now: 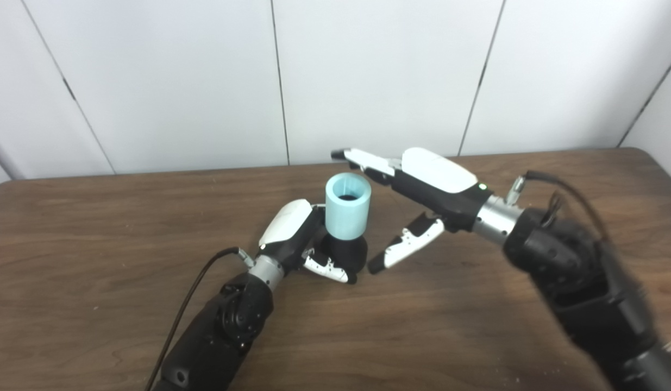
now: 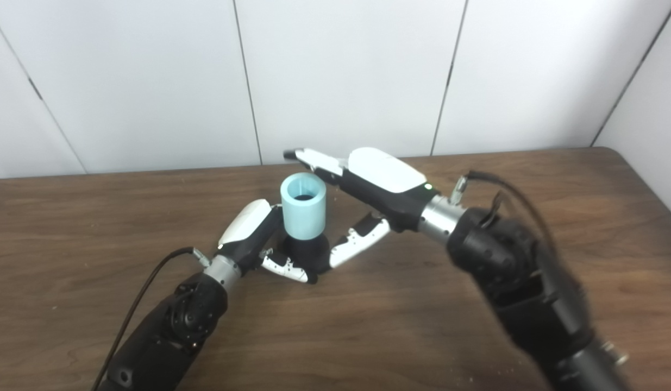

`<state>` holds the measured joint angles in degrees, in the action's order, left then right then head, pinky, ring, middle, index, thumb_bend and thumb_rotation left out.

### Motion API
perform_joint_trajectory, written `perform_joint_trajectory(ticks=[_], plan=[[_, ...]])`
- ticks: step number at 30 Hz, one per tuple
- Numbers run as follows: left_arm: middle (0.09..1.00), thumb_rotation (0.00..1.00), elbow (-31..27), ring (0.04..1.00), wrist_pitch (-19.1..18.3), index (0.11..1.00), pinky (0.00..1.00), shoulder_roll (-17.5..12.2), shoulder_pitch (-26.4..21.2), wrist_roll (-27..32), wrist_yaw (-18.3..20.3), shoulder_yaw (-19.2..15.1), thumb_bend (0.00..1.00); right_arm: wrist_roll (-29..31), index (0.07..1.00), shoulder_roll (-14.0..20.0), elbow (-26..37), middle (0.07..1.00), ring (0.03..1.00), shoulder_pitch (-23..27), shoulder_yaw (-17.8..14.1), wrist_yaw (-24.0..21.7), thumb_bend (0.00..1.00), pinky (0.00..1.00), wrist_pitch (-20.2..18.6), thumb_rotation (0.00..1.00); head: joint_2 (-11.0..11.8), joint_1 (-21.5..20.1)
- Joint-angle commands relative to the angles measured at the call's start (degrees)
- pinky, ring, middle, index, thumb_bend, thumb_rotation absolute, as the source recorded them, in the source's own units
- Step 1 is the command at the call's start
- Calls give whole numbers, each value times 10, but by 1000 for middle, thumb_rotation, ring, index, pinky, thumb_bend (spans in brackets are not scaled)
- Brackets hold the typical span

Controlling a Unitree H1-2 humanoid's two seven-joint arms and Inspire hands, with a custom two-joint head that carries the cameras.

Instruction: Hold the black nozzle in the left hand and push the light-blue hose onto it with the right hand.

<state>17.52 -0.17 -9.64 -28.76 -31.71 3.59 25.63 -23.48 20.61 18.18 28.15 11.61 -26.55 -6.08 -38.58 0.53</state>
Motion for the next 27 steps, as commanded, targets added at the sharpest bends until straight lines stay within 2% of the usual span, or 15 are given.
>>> perform_joint_trajectory(ticks=[1,4,8,11,16,19,22,27], plan=[[455,0,22,578,-17,499,876,-4,14,-6,31,9,525,7,1000,-6,27,973,849,18,-28,22,726,654,-45,262,0,1],[455,0,20,577,-17,499,876,-5,15,-7,32,9,525,7,1000,-17,31,956,817,14,-39,16,738,607,-87,254,0,1],[455,0,19,575,-16,499,876,-5,15,-8,31,10,525,21,1000,-5,32,932,780,7,-43,-9,706,552,-163,226,0,2],[455,0,18,575,-17,499,876,-5,16,-9,30,10,525,47,989,3,37,916,754,-8,-53,-16,683,535,-195,189,-2,4],[455,0,18,575,-19,499,876,-3,17,-10,29,10,525,64,973,1,46,895,741,-38,-70,5,666,536,-202,138,-2,22],[454,0,19,575,-22,499,877,-1,17,-11,29,11,525,86,952,-16,47,866,721,-64,-102,29,660,520,-205,83,0,42],[456,0,21,576,-23,498,888,2,16,-13,27,11,525,109,937,-40,40,848,713,-83,-125,56,648,531,-201,44,1,43],[460,0,21,578,-25,496,890,3,18,-14,26,11,525,120,934,-48,37,838,711,-93,-127,77,649,546,-191,57,2,42]])
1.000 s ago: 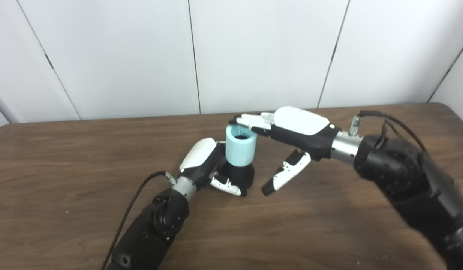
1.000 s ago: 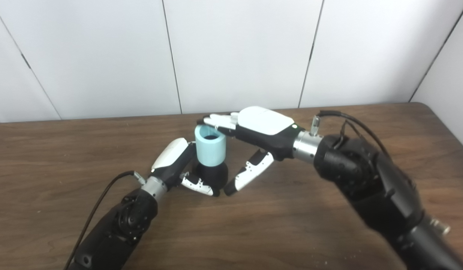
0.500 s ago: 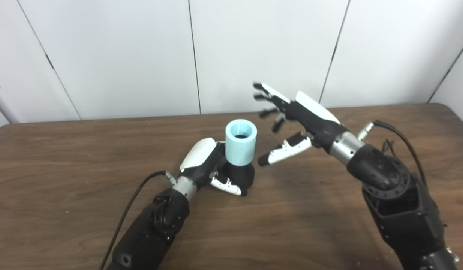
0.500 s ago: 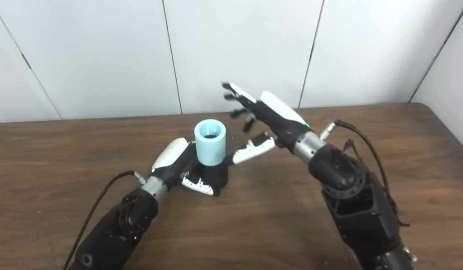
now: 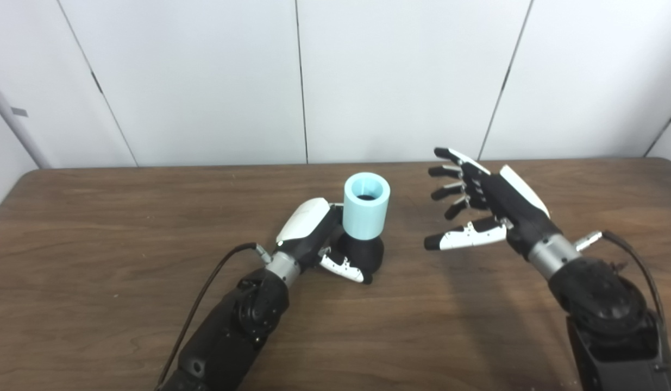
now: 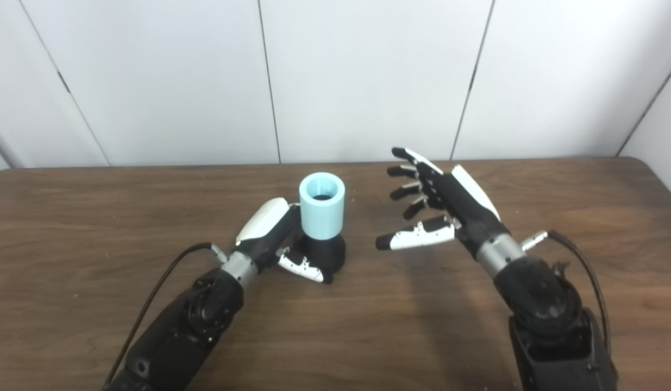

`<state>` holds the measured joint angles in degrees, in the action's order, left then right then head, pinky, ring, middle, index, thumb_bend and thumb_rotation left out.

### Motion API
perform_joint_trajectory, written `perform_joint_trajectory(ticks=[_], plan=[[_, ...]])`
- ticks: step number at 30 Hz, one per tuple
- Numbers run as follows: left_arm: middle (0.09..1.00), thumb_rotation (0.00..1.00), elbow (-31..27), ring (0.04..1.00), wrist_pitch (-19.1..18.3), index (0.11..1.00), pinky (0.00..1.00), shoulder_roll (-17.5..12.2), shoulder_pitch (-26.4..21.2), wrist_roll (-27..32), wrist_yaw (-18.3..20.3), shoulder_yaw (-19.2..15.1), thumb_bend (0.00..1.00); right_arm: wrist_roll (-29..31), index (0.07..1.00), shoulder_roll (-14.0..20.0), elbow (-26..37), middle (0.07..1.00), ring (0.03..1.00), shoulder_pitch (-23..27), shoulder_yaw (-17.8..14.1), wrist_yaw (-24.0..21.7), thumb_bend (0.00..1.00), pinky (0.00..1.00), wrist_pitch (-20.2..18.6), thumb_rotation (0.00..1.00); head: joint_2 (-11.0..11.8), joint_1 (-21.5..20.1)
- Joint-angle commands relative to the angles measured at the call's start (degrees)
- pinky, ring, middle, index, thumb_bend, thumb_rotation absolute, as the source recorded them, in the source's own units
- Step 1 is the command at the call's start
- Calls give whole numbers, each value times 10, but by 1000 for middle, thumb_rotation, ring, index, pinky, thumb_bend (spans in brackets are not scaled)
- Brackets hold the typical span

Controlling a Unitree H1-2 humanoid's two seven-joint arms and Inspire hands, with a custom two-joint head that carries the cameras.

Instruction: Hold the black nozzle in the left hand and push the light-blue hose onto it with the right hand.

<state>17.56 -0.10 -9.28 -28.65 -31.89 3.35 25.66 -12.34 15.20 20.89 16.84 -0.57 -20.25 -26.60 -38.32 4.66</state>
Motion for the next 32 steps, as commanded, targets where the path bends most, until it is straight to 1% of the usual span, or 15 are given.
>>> perform_joint_trajectory(ticks=[1,7,9,10,11,12,13,15,16,18,23,28,31,32], plan=[[460,0,19,579,-26,496,890,-1,17,-11,29,10,525,10,934,5,10,837,711,18,-5,17,655,548,16,64,-1,1],[461,0,17,581,-26,496,881,-4,19,-7,31,6,525,14,929,-1,10,835,694,9,-3,36,677,528,17,79,-2,-6],[469,0,14,600,-30,495,880,-7,19,-1,39,3,525,17,928,-3,9,835,690,6,-2,41,682,521,16,87,-2,-7],[480,0,11,624,-35,493,877,-9,19,2,46,3,525,18,928,-4,9,835,690,5,-2,42,684,519,17,89,-2,-7],[600,54,8,679,-40,542,880,-11,19,3,54,4,583,19,928,-3,9,834,689,4,-1,44,685,518,17,86,-2,-7],[683,107,4,728,-47,643,891,-13,20,4,62,4,705,18,928,-2,8,833,689,3,1,45,685,516,18,83,-1,-7],[744,148,-3,769,-53,709,905,-15,21,4,70,5,774,18,928,-1,8,832,689,2,2,46,685,515,20,80,-1,-7],[816,232,-17,837,-59,778,940,-17,24,5,77,4,869,17,927,5,8,832,688,2,7,44,685,512,22,78,-1,-9],[823,261,-22,849,-58,786,948,-18,25,4,77,2,900,16,927,9,8,832,691,2,10,42,686,514,22,77,-1,-9],[826,292,-29,855,-53,789,952,-17,29,3,71,-1,931,14,925,18,10,831,697,2,18,36,687,523,23,73,0,-9],[841,303,-28,855,-40,812,950,-18,29,7,57,-16,959,14,923,40,15,834,702,3,32,28,689,518,28,75,0,-12],[849,288,-40,856,-44,828,949,-22,30,10,61,-28,951,26,919,46,19,838,705,-3,34,26,694,517,28,100,0,-13],[818,242,-76,846,-51,790,938,-30,38,24,66,-49,906,41,919,46,22,844,707,-15,29,25,696,512,27,114,-1,-13],[803,224,-87,836,-52,775,913,-32,42,27,65,-56,880,44,919,46,23,845,707,-19,28,26,695,507,28,109,0,-13]])
